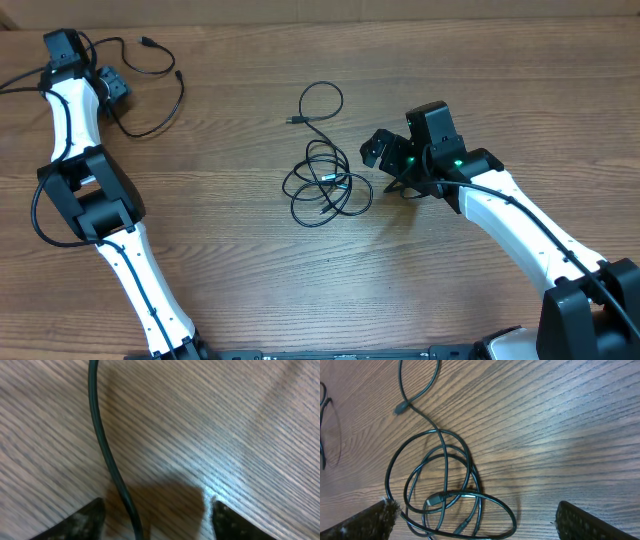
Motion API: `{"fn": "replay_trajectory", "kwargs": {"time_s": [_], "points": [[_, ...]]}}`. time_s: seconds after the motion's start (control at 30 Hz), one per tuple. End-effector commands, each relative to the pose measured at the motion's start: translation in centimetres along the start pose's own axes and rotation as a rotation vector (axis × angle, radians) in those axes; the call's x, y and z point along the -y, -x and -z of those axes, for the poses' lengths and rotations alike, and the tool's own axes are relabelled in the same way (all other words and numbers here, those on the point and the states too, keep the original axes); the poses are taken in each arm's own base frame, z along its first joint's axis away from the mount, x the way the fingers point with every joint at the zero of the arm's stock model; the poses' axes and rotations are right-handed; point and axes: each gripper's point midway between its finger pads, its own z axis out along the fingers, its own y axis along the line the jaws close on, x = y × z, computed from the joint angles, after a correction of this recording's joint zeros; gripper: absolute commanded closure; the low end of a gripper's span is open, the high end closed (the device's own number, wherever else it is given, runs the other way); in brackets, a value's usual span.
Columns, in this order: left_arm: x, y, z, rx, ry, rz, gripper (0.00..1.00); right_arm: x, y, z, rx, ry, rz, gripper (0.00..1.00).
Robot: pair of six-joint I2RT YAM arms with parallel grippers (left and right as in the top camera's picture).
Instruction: Untangle cables
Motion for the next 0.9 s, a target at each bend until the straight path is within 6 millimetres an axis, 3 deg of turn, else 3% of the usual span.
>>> {"fn": "replay_trajectory", "kwargs": {"time_s": [0.0,0.2,0.4,0.43,0.5,0.6,0.77,0.87], "points": [[-0.7,-0.1,-0.7,-0.005,-0.01,0.005,0.4,-0.1,0.2,0.0,0.011,-0.003,0.009,0.0],[-0.7,-1.3,-2.1,-0.038,-0.023,0.004,0.53,-0.1,0.2,0.0,0.011,-0.003,0.009,0.0],[-1.6,-2.4,-2.8,-0.075,-0.007,-0.01,0.96,-0.1,0.2,0.0,0.011,-0.003,0.009,0.0],[-2.0,-2.0,-2.6,-0.073,-0.013,0.005,0.96,-0.1,0.2,0.0,0.011,-0.003,0.009,0.0],[-3.1,-1.1,-1.8,-0.062,-0.004,0.077,0.96,-0.1,0.2,0.0,0.011,-0.003,0.009,0.0],[-5.9,2.4,1.3,0.002,-0.014,0.337,0.96,-0.1,0.2,0.0,0.011,-0.003,0.009,0.0],[-7.5,7.9,6.6,0.066,-0.211,0.678,0.96,-0.1,0.2,0.0,0.011,-0.003,0.009,0.0],[-8.6,10.1,8.8,0.083,-0.313,0.823,0.96,-0.1,0.2,0.0,0.011,-0.003,0.009,0.0]]}}
